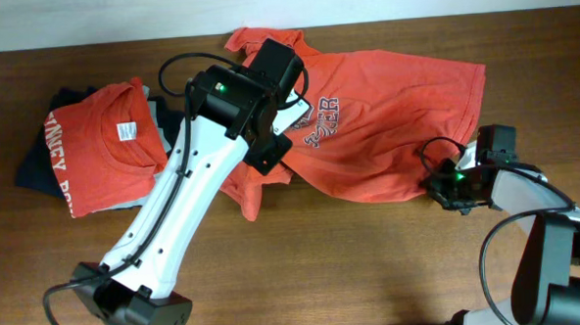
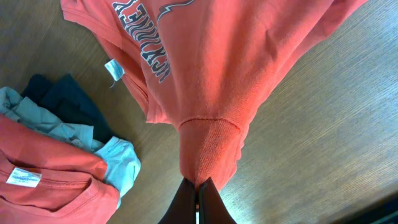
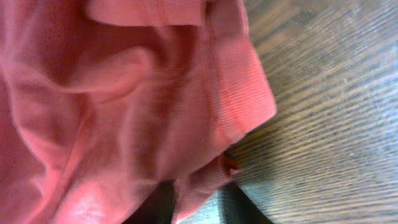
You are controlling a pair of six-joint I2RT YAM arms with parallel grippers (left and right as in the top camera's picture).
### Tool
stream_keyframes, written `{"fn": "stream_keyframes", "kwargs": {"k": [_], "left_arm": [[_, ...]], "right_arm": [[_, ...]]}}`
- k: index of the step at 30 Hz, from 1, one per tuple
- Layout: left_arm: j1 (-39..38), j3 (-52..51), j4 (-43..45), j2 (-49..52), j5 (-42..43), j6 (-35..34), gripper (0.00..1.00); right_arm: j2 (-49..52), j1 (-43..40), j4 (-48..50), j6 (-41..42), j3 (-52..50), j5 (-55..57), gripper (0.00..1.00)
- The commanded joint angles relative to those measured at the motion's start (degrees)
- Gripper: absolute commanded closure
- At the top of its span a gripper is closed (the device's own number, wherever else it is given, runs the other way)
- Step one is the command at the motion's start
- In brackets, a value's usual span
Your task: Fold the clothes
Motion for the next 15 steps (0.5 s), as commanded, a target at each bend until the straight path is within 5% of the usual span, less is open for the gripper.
{"fn": "stream_keyframes", "kwargs": {"k": [1,5,15], "left_arm": [[-0.13,0.35,0.09,-0.33,0.15,-0.55,1.00],[-0.13,0.35,0.33,-0.33,-0.76,-0.55,1.00],[-0.15,0.37,-0.81,-1.73,-4.33,-0.59,0.99]], "right_arm": [[1.81,0.42,0.33,0.46,-0.46,-0.15,0.80],[1.77,0.09,-0.20,0.44,-0.37,-0.37,0.95],[-13.16,-5.84,-11.72,-3.52,6.01,1.57,0.96]]}}
